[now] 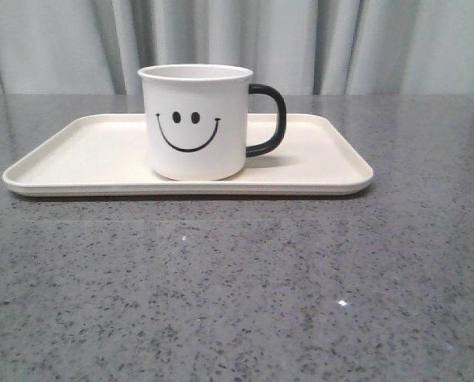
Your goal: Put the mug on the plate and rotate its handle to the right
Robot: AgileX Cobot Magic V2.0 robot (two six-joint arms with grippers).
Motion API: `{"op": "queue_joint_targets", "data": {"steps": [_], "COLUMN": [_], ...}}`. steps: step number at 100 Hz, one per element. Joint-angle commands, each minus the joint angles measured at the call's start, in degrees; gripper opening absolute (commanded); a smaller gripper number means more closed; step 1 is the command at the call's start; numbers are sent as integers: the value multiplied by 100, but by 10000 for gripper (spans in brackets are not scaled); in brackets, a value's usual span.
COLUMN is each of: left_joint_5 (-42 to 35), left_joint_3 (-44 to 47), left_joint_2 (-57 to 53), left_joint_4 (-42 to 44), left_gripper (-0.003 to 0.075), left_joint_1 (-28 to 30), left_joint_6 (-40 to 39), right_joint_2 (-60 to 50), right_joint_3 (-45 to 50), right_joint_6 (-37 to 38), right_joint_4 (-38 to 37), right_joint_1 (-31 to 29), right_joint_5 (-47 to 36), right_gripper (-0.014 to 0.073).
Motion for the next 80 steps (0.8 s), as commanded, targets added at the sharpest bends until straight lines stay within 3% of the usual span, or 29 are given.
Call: {"op": "queue_joint_targets", "data": {"steps": [1, 14, 28, 49, 63, 80], "left_joint_5": [-686, -2567, -4660, -7049, -7885, -8117], "left_joint_3": [-34, 640, 2060, 4483, 5723, 6643], "left_joint_2": [-16, -424, -1169, -2457, -3234, -3836], "left_joint_4": [127, -269, -617, -680, -680, -680], "left_gripper": [-20, -20, -20, -20, -20, -20], "left_joint_1": [184, 954, 1726, 2265, 2506, 2599], "left_joint_6": [-51, 2, 1, 1, 1, 1], "right_joint_2": [40, 40, 40, 40, 40, 40], "right_joint_3": [-114, -114, -114, -114, -114, -114], "right_joint_6": [10, 10, 10, 10, 10, 10], "right_joint_4": [-106, -106, -106, -106, -106, -106], "right_joint_1": [-37, -37, -37, -37, -37, -37], "right_joint_5": [-390, -378, -378, -378, -378, -378], "right_gripper": [-111, -111, -111, -111, -111, -111]}}
